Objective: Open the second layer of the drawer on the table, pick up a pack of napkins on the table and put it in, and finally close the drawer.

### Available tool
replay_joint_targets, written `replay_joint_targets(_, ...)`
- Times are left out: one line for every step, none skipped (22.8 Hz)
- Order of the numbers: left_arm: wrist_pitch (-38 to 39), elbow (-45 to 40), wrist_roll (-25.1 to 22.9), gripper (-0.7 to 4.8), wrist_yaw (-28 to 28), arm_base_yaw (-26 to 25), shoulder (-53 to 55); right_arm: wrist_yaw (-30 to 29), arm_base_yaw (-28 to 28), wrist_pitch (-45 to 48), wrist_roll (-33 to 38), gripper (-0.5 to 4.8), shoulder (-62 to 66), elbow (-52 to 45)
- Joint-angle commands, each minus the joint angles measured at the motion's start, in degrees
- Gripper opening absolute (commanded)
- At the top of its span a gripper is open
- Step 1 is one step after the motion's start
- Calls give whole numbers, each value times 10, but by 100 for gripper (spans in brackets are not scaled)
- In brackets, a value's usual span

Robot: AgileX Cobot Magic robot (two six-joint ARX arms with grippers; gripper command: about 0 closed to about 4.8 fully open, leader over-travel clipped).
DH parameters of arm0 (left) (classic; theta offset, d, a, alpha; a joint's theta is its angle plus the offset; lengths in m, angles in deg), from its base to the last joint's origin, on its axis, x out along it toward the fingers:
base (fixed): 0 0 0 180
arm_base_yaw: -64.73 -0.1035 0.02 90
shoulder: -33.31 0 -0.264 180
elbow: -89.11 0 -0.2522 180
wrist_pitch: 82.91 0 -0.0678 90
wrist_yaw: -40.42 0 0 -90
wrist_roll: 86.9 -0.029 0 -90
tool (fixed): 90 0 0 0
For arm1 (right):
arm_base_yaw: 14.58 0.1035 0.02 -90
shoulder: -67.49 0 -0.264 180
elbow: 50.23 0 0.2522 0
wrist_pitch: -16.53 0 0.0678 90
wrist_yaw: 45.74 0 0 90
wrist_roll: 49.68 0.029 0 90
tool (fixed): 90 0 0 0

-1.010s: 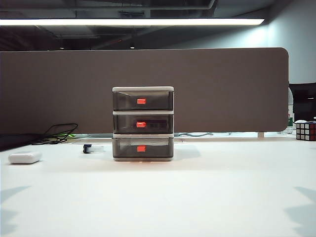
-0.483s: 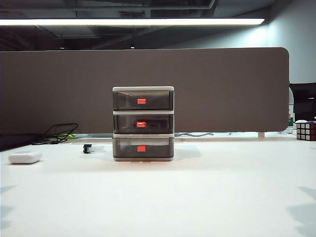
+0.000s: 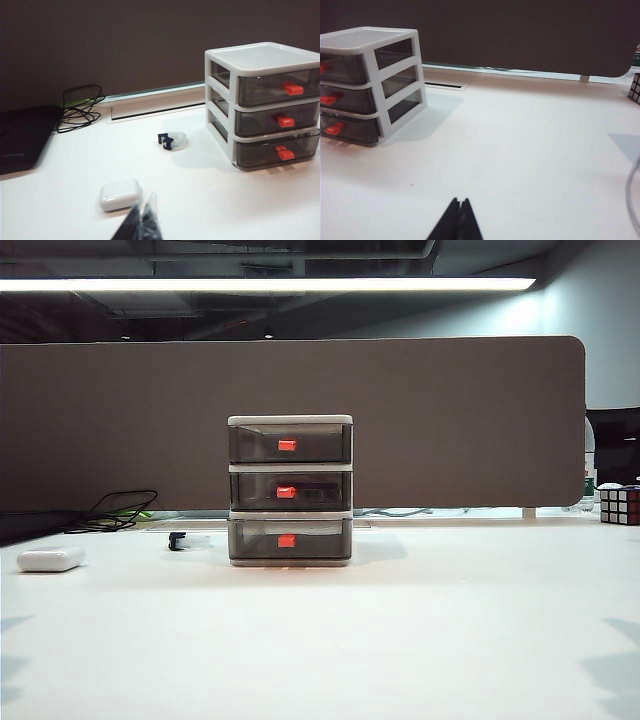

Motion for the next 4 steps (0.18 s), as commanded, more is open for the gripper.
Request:
replay_joint_targets(-7,3,1,-5,-2,-1,0,2,0,8,2,0,-1,-3)
replay_joint_targets(-7,3,1,-5,-2,-1,0,2,0,8,2,-1,-1,-4)
replay_joint_targets(-7,3,1,-5,-2,-1,0,2,0,8,2,-1,-1,-4)
replay_joint_targets(-7,3,1,-5,-2,-1,0,2,0,8,2,-1,-1,-4)
